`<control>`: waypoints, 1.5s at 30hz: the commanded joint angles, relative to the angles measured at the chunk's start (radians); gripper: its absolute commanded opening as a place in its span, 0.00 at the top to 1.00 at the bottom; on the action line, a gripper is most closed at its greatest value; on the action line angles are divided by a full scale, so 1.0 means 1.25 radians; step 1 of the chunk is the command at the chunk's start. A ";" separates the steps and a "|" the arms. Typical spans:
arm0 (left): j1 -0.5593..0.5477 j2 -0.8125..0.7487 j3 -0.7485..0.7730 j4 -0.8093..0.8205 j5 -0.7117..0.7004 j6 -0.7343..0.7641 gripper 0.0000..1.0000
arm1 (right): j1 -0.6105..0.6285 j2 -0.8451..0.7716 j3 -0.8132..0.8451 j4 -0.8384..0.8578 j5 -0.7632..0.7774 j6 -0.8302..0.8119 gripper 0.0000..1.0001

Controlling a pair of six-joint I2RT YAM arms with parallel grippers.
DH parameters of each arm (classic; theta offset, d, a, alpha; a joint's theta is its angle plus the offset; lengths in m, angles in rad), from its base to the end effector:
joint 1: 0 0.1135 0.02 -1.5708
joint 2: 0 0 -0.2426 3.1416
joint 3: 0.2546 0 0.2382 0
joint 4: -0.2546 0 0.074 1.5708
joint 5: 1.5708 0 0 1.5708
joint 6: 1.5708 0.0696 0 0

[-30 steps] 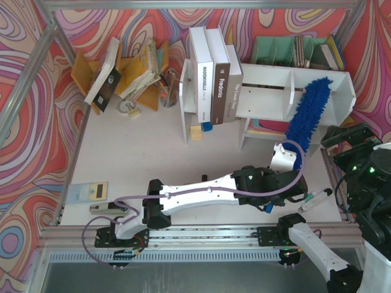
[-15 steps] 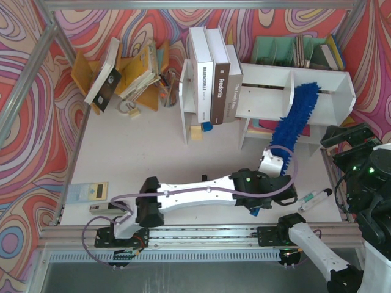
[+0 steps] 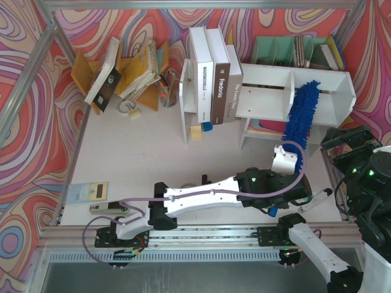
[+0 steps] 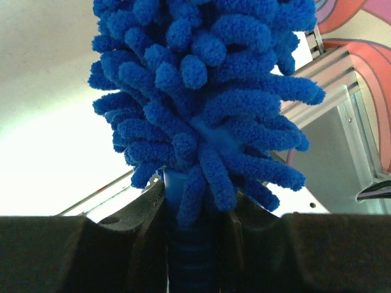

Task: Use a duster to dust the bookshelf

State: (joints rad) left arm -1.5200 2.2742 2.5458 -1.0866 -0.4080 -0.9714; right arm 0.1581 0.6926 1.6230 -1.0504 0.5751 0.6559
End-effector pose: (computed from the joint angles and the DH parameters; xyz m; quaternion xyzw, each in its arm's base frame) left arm 0.0518 -0.4754 0.3178 0.1746 0.8964 -0.2823 0.2938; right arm 0.0597 -0.0288 0.4733 0.3591 0.6491 0.0570 0.6682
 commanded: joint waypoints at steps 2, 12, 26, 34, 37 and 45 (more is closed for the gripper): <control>0.008 0.065 0.080 0.008 0.039 0.048 1.00 | 0.006 -0.012 -0.008 -0.003 0.013 0.012 0.07; -0.018 0.049 0.065 0.125 0.087 0.160 1.00 | 0.006 -0.015 -0.020 0.001 0.015 0.014 0.07; -0.026 -0.178 -0.256 0.182 -0.164 0.142 1.00 | 0.006 -0.015 -0.021 0.001 0.010 0.017 0.07; -0.025 -0.227 -0.261 0.236 -0.222 0.198 1.00 | 0.006 -0.012 0.018 0.011 0.013 -0.003 0.07; -0.025 -0.222 -0.240 0.219 -0.234 0.190 1.00 | 0.006 -0.010 0.026 0.007 0.019 -0.008 0.07; 0.022 -0.229 -0.235 0.159 -0.232 0.152 1.00 | 0.007 -0.022 0.016 0.006 0.031 -0.007 0.07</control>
State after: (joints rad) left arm -1.5314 2.0014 2.2311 -0.8627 -0.6529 -0.7593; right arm 0.1581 0.6792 1.6424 -1.0531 0.5808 0.6548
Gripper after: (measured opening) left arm 0.346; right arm 0.932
